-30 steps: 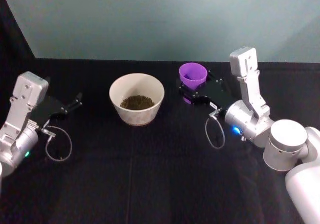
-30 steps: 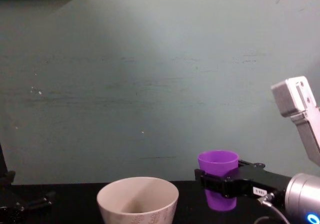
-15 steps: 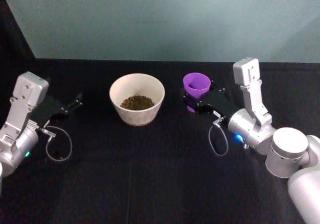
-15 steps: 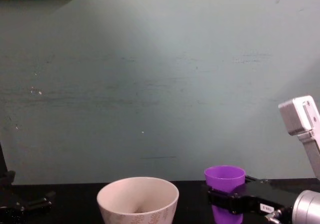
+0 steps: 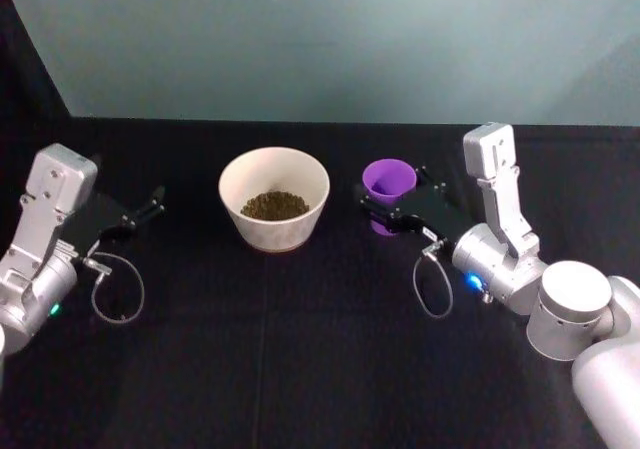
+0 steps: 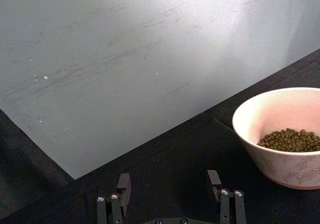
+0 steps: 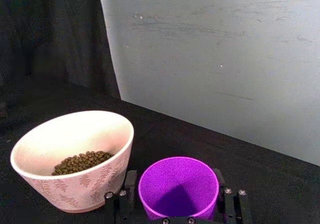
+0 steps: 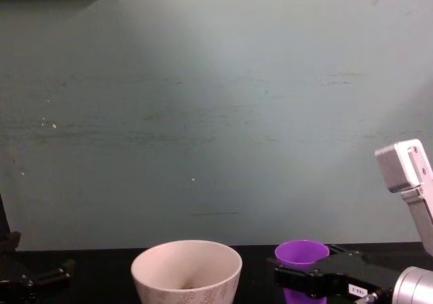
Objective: Pick up the cup and pour the mung beans from the cup into the bowl.
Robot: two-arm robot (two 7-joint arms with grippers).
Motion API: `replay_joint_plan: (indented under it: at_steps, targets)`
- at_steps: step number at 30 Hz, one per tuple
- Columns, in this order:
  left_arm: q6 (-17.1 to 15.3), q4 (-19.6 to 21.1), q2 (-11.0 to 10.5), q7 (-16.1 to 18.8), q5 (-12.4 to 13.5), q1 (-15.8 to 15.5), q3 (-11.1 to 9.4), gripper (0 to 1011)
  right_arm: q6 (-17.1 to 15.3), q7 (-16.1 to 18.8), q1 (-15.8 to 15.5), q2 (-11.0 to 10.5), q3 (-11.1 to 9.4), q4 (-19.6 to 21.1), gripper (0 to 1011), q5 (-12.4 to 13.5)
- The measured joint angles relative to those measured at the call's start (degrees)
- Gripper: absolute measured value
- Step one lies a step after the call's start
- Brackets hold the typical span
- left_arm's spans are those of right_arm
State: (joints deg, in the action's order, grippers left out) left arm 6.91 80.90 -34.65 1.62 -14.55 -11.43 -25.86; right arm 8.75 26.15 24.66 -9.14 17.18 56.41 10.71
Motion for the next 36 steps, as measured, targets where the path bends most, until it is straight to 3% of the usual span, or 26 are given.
replay_joint_plan:
  at_steps: [2, 6, 13, 27, 36]
  targets:
    - [0.0, 0.0, 0.0, 0.0, 0.0, 0.0, 0.0, 1000, 0.1, -0.1, 0.0, -0.1, 0.2, 0.0, 947, 0.3]
    - [0.0, 0.0, 0.0, 0.0, 0.0, 0.0, 0.0, 1000, 0.1, -0.3, 0.0, -0.3, 0.6, 0.2, 1003, 0.7]
    - [0.0, 0.0, 0.0, 0.0, 0.0, 0.0, 0.0, 1000, 0.1, -0.9, -0.3, -0.9, 1.0, 1.6, 1003, 1.4]
    - [0.0, 0.0, 0.0, 0.0, 0.0, 0.0, 0.0, 1000, -1.4, -2.0, -1.7, -2.7, 1.1, 8.6, 1003, 2.9]
    - [0.0, 0.0, 0.0, 0.0, 0.0, 0.0, 0.0, 1000, -1.9, -2.3, -1.6, -3.4, 1.0, 10.3, 1003, 3.7]
